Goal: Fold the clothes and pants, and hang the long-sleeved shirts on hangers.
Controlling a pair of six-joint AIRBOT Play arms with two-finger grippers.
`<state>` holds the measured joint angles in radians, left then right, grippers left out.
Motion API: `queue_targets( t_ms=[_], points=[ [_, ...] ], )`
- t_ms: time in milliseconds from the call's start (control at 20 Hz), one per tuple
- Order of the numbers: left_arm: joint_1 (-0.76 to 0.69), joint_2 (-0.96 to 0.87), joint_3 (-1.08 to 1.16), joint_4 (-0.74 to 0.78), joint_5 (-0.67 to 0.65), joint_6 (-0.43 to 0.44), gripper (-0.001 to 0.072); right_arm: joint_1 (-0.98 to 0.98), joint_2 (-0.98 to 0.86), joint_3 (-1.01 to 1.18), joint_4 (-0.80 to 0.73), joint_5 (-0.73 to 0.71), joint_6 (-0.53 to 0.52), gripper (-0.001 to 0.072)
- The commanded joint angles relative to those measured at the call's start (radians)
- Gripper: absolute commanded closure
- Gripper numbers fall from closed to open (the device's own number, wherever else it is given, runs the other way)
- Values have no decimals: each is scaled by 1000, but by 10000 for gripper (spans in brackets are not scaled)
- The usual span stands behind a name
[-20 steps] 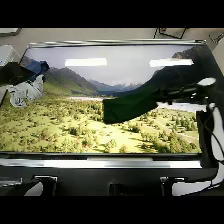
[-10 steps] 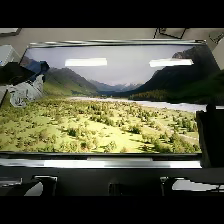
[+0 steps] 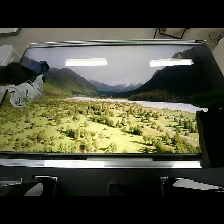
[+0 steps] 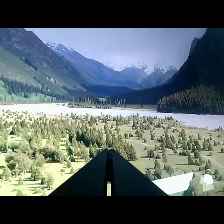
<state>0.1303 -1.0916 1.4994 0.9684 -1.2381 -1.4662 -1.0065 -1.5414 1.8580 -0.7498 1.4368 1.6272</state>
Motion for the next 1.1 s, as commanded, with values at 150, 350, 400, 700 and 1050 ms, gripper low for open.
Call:
queue_targets(
  t_ms=[150, 350, 400, 700, 1050],
  points=[
    [-15, 0, 0, 0, 0, 0, 680, -152, 69, 2, -207, 129, 41, 678],
    [-16, 0, 0, 0, 9, 4, 680, -166, 75, -50, -476, 363, 41, 678],
    [-16, 0, 0, 0, 8, 4, 680, -166, 89, -71, -535, 372, 42, 678],
    [-33, 0, 0, -11, 8, 4, 680, -166, 167, -351, -708, 355, 60, 678],
    [-40, 0, 0, -45, 8, 3, 680, -166, 220, -619, -807, 159, 47, 678]
  ],
)
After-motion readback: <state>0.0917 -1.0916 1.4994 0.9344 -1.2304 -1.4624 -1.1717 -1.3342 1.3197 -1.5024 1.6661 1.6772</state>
